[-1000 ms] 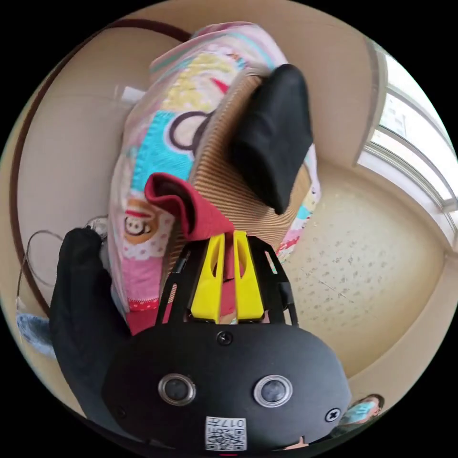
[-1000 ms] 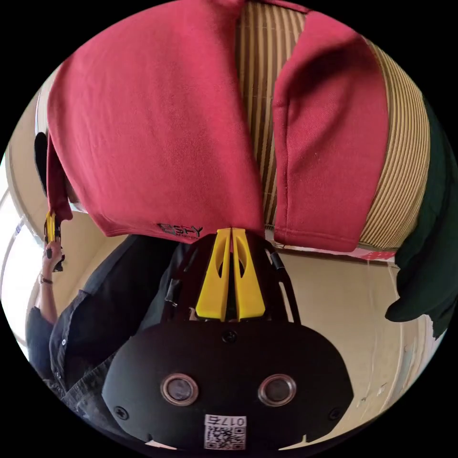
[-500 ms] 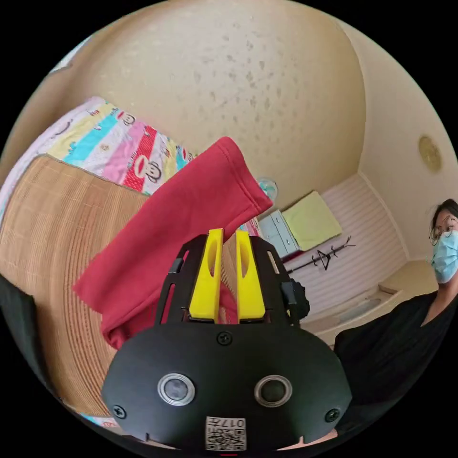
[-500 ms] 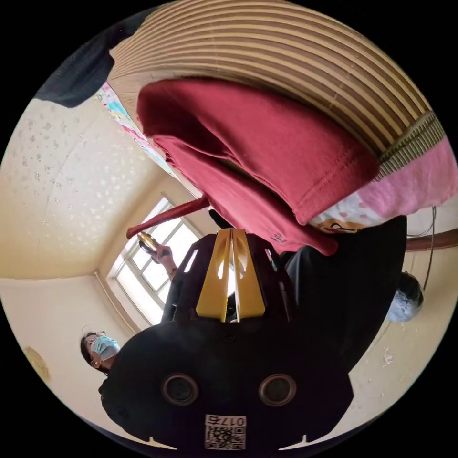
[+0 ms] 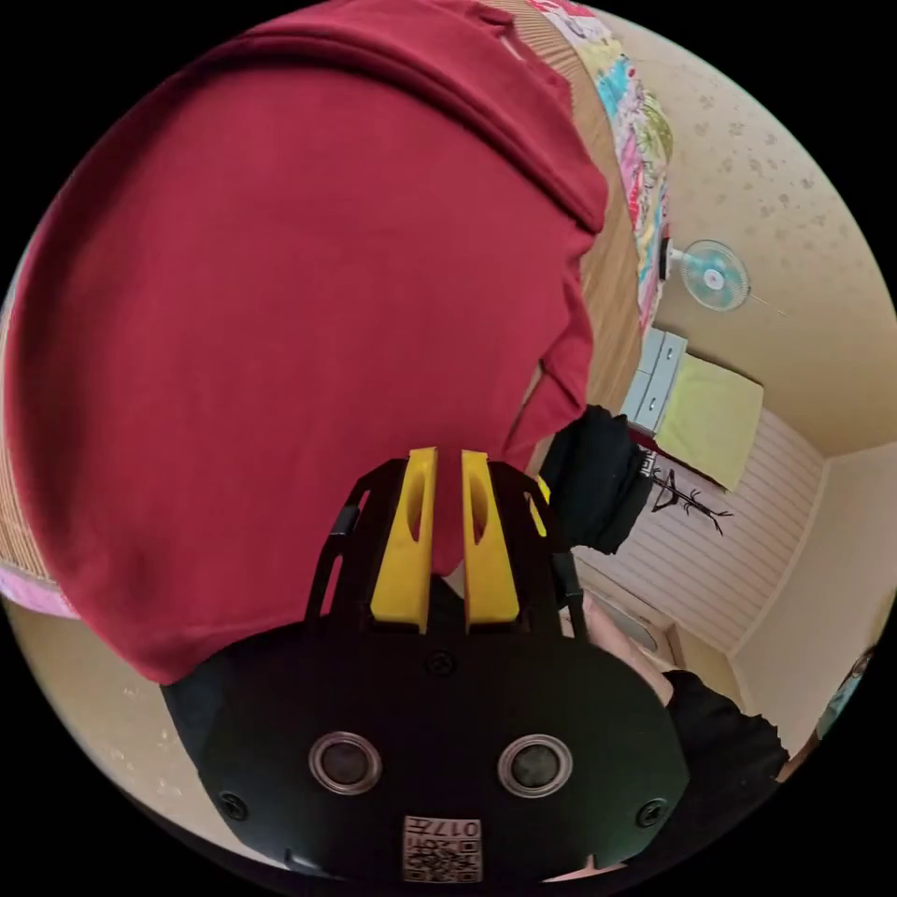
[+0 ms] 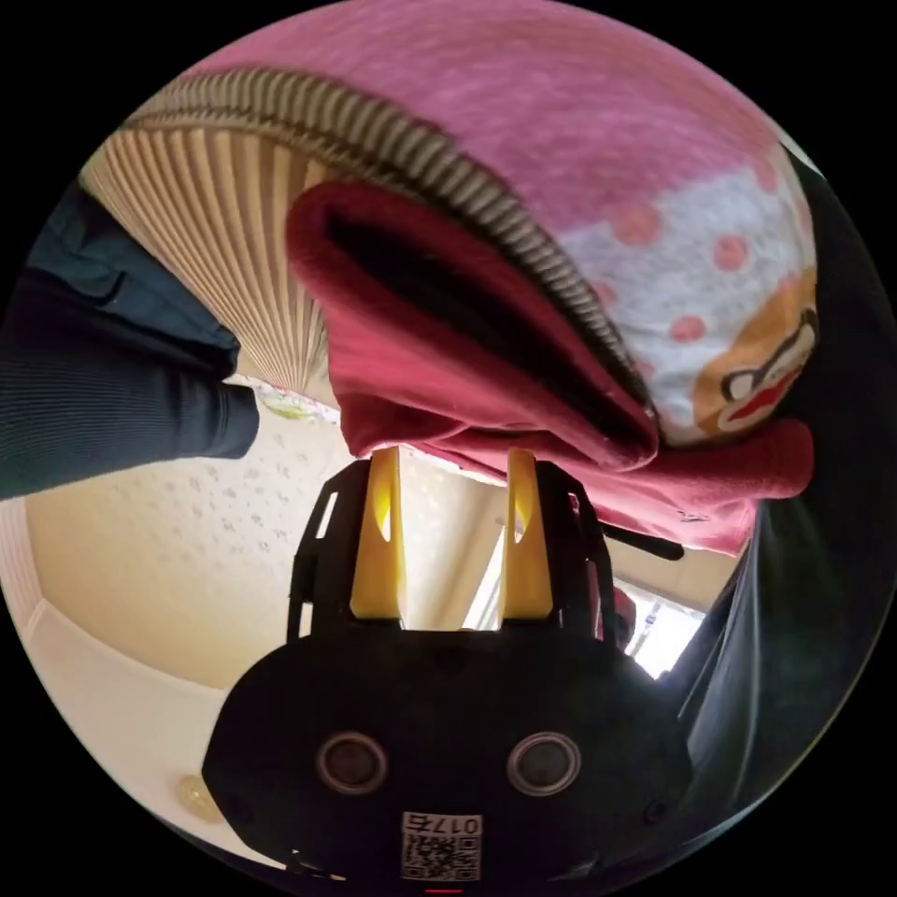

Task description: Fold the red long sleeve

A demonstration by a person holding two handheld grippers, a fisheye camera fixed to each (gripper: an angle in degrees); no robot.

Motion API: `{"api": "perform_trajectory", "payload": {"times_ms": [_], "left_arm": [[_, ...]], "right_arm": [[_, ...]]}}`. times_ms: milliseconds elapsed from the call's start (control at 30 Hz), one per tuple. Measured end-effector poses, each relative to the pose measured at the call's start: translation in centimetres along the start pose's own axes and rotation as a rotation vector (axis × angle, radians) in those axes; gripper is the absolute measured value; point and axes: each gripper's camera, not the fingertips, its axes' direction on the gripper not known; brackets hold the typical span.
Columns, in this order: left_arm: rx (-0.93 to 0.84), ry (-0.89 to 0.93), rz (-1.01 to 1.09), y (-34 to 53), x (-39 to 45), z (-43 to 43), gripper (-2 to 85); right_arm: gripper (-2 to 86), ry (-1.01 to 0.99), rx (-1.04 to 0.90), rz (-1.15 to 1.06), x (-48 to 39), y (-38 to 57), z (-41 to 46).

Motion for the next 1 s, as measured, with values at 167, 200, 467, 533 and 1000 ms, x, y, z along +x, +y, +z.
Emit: {"api": "perform_trajectory", "payload": {"times_ms": [167, 200, 467, 533, 1000], "left_arm": [[0.104, 0.004, -0.242, 3.0, -7.2, -6.7, 0.8], [0.152, 0.026, -0.299, 3.8, -8.5, -8.3, 0.2], [0.202, 0.037, -0.289, 5.5, -9.2, -11.4, -0.5], [0.214, 0.054, -0.292, 6.1, -9.4, -11.4, -0.5], [0.16, 0.126, -0.195, 8.8, -12.4, -12.4, -0.5]], "right_arm": [[5.9, -0.066, 0.306, -0.016, 1.9, 3.5, -2.9], [4.9, -0.032, 0.331, -0.052, 1.2, 4.1, -3.1], [2.4, 0.675, 0.038, -0.923, -12.6, 20.9, 8.9], [2.3, 0.793, -0.097, -1.192, -13.8, 27.1, 12.7], [2.3, 1.11, 0.312, -1.259, -11.3, 21.4, 8.8]]}}
